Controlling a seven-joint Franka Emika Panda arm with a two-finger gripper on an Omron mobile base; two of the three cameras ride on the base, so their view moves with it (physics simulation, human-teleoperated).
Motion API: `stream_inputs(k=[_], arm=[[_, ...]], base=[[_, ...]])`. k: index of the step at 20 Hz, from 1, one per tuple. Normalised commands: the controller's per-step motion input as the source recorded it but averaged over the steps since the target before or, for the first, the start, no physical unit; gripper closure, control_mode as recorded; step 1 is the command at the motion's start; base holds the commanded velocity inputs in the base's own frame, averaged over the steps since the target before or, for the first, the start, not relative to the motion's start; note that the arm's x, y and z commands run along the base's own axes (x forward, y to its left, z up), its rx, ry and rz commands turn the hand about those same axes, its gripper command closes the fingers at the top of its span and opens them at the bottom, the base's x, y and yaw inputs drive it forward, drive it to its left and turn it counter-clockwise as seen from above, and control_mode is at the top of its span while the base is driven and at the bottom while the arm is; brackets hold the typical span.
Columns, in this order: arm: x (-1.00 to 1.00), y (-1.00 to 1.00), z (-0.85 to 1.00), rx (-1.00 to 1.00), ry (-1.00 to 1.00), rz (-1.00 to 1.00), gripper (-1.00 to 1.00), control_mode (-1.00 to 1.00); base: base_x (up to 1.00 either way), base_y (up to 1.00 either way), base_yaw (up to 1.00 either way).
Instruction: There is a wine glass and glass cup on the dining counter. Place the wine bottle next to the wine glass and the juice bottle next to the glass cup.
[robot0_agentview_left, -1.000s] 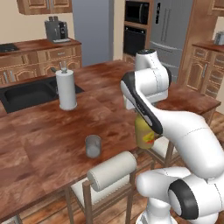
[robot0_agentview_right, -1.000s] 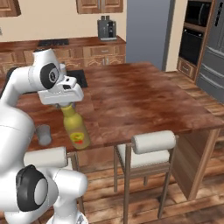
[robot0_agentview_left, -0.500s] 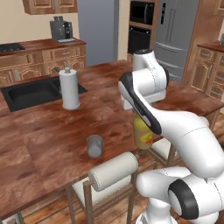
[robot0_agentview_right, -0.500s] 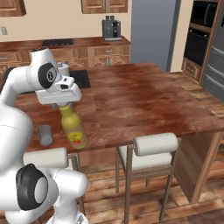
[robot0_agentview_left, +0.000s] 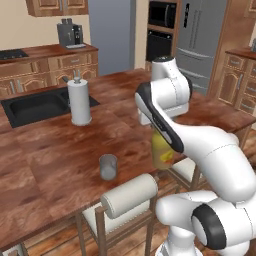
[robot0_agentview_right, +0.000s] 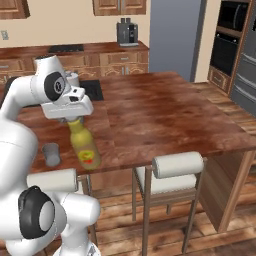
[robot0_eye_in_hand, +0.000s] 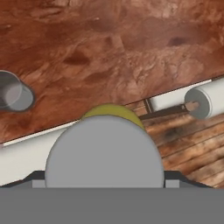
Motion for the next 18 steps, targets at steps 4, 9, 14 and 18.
stream_inputs(k=[4, 9, 14, 18], arm=[[0.35, 0.06, 0.11, 0.13, 0.00, 0.07, 1.00, -1.00], [0.42, 0.11, 0.02, 0.16, 0.00, 0.08, 1.00, -1.00], [0.50, 0.35, -0.02, -0.03, 0.01, 0.03, 1.00, -1.00], [0.39, 0.24, -0.04, -0.04, 0.00, 0.04, 1.00, -1.00]], base=[[0.00, 0.00, 0.00], [0.00, 0.00, 0.00], [0.00, 0.00, 0.00], [0.00, 0.00, 0.00]])
